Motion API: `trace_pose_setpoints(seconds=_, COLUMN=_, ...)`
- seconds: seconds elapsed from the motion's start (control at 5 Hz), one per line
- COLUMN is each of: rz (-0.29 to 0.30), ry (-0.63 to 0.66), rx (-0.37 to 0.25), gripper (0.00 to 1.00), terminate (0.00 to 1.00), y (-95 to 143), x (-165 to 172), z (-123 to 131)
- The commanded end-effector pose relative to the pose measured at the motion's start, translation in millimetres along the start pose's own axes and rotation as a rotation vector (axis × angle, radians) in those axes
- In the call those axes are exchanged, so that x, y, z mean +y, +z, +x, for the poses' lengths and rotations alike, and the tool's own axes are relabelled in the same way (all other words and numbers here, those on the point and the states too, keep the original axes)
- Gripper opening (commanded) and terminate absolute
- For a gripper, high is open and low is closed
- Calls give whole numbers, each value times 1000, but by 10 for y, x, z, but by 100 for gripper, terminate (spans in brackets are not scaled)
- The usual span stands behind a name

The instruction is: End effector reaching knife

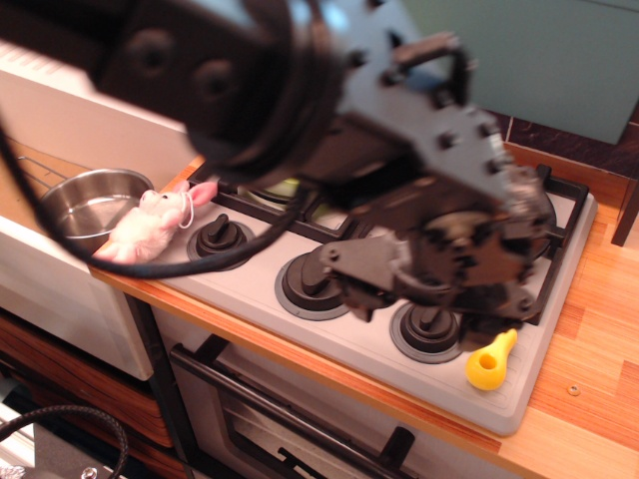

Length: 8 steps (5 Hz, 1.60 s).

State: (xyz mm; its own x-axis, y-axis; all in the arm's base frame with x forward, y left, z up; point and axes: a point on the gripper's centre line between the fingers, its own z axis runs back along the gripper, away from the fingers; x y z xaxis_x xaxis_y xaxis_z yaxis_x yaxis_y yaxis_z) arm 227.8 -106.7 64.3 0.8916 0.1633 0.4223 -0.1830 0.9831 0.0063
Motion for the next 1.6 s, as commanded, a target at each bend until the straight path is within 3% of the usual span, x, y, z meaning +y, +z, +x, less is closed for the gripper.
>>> trace_pose_setpoints(seconds=0.0, rz=8, ry=60, rx=-37, gripper=100, terminate=0, y=-19, x=-289, z=87)
trace_pose_setpoints(seconds=0.6, rz=14, ry=109, rx=-86, gripper=100, terminate=0, y=-276, x=-491, z=-23)
trace_pose_setpoints(seconds=1.4, rz=-49, ry=96, rx=-100, gripper=100, terminate=0, y=-487, x=-448, z=-57)
